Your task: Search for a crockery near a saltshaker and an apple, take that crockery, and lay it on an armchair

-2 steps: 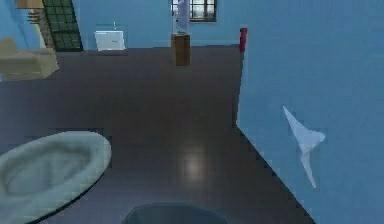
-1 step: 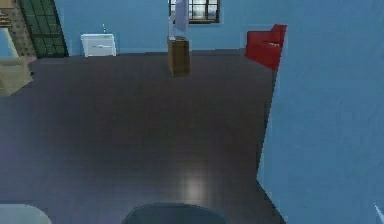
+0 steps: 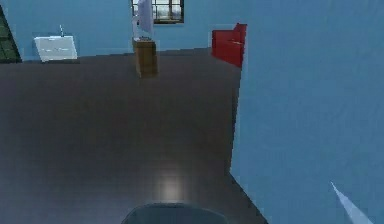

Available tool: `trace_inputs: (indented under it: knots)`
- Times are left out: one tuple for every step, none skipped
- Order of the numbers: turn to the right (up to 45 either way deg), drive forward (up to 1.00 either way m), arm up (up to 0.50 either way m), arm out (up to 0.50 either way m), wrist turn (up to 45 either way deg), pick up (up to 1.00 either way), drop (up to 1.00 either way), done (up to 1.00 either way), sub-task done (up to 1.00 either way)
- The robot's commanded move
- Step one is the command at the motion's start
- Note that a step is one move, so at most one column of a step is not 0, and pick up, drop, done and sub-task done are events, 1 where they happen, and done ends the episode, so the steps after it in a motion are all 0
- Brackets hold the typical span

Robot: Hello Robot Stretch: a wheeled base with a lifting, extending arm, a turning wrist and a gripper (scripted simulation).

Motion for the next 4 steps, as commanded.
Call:
trace_inputs:
  knots:
    - [0.0, 0.20, 0.00, 0.00, 0.0, 0.00, 0.00, 0.00, 0.00]
    - [-18.0, 0.00, 0.00, 0.00, 0.0, 0.00, 0.00, 0.00, 0.00]
    - [0.0, 1.00, 0.00, 0.00, 0.0, 0.00, 0.00, 0.00, 0.00]
    - [-12.0, 0.00, 0.00, 0.00, 0.0, 0.00, 0.00, 0.00, 0.00]
